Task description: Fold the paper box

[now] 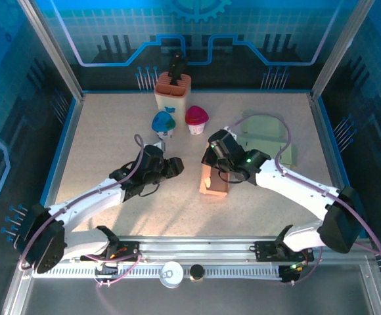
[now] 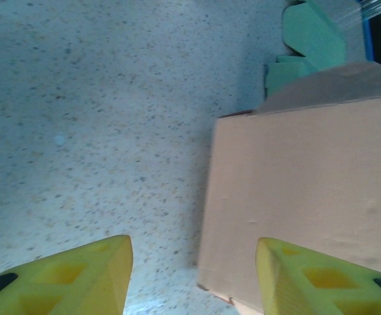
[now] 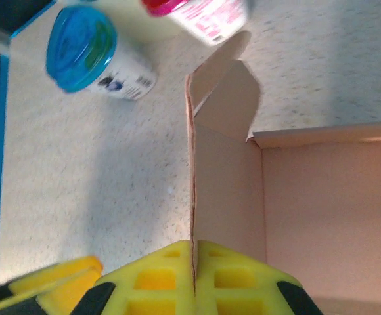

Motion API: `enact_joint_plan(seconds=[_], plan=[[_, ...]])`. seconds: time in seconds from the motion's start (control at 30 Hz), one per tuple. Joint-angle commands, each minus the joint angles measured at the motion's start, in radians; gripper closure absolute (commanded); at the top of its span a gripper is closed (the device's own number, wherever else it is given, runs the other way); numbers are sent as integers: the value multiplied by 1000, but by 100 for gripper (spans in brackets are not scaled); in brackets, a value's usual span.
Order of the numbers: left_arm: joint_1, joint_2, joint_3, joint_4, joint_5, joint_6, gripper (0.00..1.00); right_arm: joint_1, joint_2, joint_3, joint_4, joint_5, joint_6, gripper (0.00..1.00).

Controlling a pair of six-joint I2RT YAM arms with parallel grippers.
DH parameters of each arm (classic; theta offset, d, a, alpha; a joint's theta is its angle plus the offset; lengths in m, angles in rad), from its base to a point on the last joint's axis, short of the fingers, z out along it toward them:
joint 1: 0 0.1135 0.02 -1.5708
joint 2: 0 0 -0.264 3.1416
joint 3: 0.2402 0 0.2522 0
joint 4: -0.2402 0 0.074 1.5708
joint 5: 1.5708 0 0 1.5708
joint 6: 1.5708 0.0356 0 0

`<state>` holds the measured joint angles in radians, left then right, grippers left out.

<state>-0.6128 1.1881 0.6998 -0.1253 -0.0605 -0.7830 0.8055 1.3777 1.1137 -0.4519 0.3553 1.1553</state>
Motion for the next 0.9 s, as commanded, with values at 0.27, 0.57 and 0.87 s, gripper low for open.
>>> enact_joint_plan(seconds=[0.27, 0.57, 0.87], plan=[[-144, -88, 39, -213, -157, 211, 52, 26, 176, 281, -504, 238, 696, 100], [-305, -117, 8, -143, -287, 336, 44, 27, 250, 353, -542, 267, 735, 100], [-427, -63, -17, -39, -377, 390, 33, 29, 276, 331, -497, 246, 717, 100]])
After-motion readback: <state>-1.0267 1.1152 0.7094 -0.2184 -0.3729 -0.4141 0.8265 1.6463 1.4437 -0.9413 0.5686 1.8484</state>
